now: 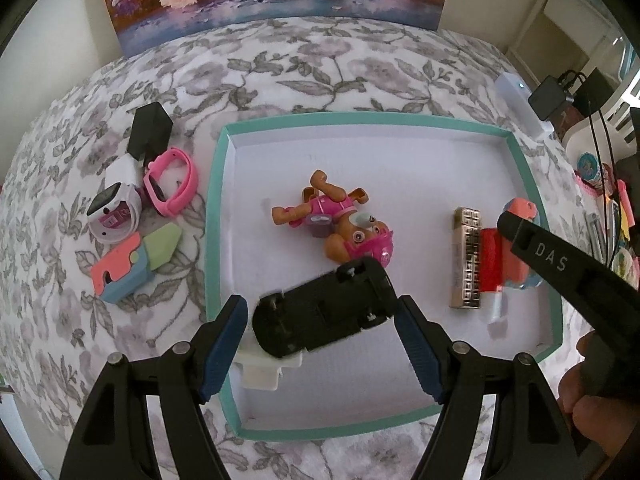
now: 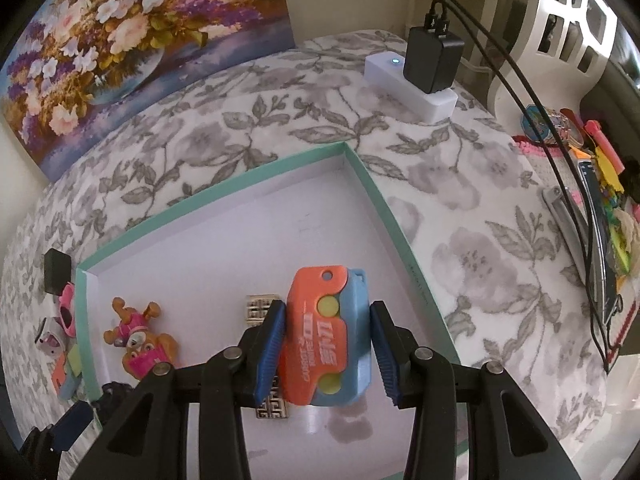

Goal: Organize rigid objects
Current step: 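Lower the car into the tray and open the left gripper while the right gripper releases the knife toy, then withdraw both grippers from the tray toward the remaining pile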

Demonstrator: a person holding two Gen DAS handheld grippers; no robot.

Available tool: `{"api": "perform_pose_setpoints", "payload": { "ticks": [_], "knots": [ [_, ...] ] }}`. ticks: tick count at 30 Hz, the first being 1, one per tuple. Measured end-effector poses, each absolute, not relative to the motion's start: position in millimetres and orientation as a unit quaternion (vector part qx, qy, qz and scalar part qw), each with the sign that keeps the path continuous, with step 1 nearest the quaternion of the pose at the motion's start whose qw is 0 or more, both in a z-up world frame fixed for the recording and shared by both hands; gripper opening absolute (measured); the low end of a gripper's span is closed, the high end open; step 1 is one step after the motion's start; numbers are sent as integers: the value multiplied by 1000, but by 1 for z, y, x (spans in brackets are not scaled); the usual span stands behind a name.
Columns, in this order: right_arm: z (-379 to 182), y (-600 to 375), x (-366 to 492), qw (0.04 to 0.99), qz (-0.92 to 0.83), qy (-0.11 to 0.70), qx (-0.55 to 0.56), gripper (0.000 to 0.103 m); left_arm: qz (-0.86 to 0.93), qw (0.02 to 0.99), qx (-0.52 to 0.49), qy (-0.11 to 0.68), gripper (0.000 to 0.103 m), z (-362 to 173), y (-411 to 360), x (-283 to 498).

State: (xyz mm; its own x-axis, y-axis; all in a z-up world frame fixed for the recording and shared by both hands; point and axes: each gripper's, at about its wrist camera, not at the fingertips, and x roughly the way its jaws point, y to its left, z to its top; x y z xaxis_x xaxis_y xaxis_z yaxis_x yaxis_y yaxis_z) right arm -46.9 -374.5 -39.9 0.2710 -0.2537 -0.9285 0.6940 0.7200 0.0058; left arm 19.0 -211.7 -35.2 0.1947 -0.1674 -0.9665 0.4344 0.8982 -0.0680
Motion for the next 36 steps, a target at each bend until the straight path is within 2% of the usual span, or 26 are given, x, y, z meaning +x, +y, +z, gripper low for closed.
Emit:
{"api": "perform_pose_setpoints", "payload": {
  "ticks": [12, 17, 36],
  "knots": [
    [-16, -358, -39, 794, -292, 499, 187, 49, -191, 779, 78, 592, 78, -20, -195, 26],
    [-15, -351, -35, 798, -285, 500, 177, 49, -158, 791, 42, 589, 82, -15, -169, 41],
    [-23, -292, -8, 813, -213, 527, 129, 51, -38, 796, -53, 602, 83, -25, -77, 80]
  ]
}}
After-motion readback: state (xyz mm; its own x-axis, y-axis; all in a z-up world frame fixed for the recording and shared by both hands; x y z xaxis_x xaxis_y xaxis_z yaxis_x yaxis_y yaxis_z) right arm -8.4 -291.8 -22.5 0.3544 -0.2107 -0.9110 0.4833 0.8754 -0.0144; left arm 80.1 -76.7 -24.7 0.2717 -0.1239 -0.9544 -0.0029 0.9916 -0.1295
